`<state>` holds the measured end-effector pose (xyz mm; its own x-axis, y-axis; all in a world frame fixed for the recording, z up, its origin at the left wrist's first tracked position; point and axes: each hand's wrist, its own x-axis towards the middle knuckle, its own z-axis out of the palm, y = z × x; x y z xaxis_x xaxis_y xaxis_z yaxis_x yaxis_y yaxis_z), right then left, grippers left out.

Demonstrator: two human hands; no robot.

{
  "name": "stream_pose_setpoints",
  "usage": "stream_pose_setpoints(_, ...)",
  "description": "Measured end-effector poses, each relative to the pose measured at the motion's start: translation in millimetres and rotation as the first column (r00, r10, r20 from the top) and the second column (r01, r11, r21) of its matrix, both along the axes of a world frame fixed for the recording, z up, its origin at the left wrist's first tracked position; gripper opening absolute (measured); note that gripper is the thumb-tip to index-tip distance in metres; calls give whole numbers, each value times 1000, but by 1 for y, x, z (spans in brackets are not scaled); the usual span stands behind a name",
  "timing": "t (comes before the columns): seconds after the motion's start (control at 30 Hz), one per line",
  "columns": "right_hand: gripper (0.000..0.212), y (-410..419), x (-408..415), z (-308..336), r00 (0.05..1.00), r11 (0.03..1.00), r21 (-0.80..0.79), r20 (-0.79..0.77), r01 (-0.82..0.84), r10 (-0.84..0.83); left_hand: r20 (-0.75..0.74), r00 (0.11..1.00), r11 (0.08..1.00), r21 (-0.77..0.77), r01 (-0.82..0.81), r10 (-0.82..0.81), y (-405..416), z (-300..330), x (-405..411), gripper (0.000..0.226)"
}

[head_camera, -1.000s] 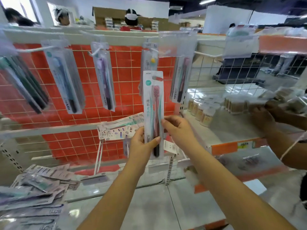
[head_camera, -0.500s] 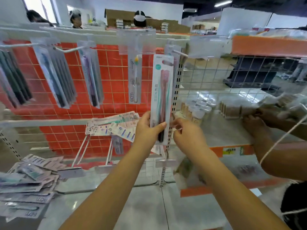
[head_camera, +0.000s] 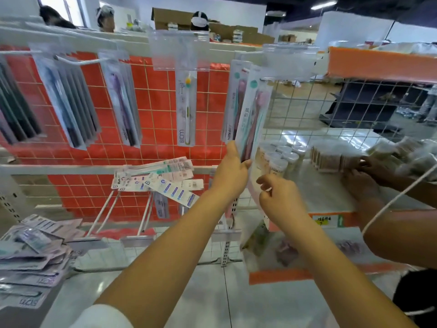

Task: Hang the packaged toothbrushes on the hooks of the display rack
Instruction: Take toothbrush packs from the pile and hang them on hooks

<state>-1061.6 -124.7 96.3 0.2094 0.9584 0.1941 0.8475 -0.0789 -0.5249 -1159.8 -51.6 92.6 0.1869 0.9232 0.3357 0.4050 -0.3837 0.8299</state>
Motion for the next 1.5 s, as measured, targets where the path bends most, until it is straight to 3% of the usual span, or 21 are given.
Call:
stream_pose_setpoints(0.17,42,12,4,-4,1000,999,-47,0,14,-14,-99,992,991,-104,-83,73,37,18,5,31)
stream_pose_setpoints(0.33,40,22,9,-6,999,996,-77,-23,37,-39,-42,999,976,-217,12,-22,67,27,1,44)
stream_pose_setpoints(0.57,35,26,11,-11,997,996,-74,-58,54,-59,-26,999,943,-333,15,-25,89,37,6,53)
stream_pose_setpoints(0.67,34,24,12,-11,997,996,-70,-44,58,-61,-98,994,907,-422,-2,-43,89,17,2,62)
stream_pose_setpoints(0.73,33,24,13,-13,998,997,-62,-39,52,-55,-229,970,895,-445,-24,-87,83,-2,-8,63)
stream_pose_setpoints(0.9,33,28,2,-25,999,996,-77,0,40,-40,-566,822,967,-237,-95,-58,56,-41,-39,41)
stream_pose_setpoints(1.03,29,32,-26,-43,1000,996,-93,-6,-16,16,-726,688,982,-144,-119,-23,36,-64,-79,31)
stream_pose_setpoints(1.23,29,59,-77,-69,988,983,-96,-43,-155,151,-751,656,997,36,-65,70,18,-81,-142,27)
stream_pose_setpoints(1.33,39,77,-99,-80,972,953,-191,-23,-235,236,-781,614,994,78,-82,113,17,-85,-165,26)
stream_pose_setpoints(1.5,61,105,-117,-103,962,938,-313,177,-147,209,-750,644,988,92,-127,153,18,-91,-199,37)
